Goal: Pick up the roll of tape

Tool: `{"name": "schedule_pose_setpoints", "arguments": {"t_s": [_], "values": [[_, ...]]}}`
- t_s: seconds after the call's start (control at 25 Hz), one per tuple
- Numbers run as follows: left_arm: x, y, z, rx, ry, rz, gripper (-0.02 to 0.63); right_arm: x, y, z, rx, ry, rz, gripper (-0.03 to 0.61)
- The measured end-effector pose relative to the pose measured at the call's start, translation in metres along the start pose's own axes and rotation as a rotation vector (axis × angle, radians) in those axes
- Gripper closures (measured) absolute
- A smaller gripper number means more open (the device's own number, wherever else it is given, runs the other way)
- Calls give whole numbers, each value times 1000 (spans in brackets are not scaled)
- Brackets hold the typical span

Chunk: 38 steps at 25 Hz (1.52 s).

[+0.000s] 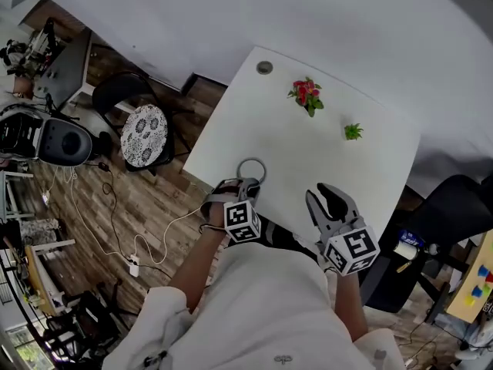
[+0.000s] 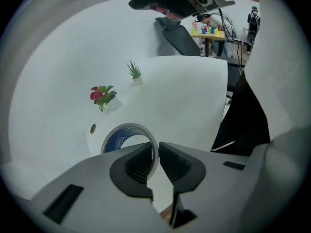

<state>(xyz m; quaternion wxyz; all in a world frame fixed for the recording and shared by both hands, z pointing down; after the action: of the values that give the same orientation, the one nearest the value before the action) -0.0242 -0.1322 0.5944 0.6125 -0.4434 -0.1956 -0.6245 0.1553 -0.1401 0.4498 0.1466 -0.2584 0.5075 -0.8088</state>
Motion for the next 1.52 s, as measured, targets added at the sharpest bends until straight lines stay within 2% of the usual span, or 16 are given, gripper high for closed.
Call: {"name": "schedule_pose_setpoints", "arguments": {"t_s": [0.2, 0.36, 0.56, 0.72, 1.24, 1.52], "values": [[-34, 9, -13, -128, 60, 48, 552, 1, 8, -11, -35, 17, 13, 457], [-56, 19, -30, -158, 121, 111, 552, 14, 8, -21, -48, 34, 11, 459], [-97, 17, -42, -226, 180, 218, 552, 30, 6, -47, -70, 46, -6, 466], [-131, 3, -44, -300, 212, 319, 552, 44, 3, -78, -87, 42, 21, 474], [-201, -52, -10, -386, 175, 469, 552, 43, -28, -178, -112, -33, 56, 517], [-224, -81, 23, -394, 160, 488, 552, 25, -50, -227, -149, -92, 53, 555]]}}
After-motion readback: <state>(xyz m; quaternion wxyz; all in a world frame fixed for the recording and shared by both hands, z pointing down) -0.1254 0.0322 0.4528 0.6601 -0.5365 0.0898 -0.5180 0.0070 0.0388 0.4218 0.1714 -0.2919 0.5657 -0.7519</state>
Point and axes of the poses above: the fingertips, and each gripper's own axes: x forward along the fingers, z to its right, y out of its top, the point moved 5 cm from there along -x, backward along the fingers, and after that the axes turned 9 degrees about y, right-handed, at the moved point
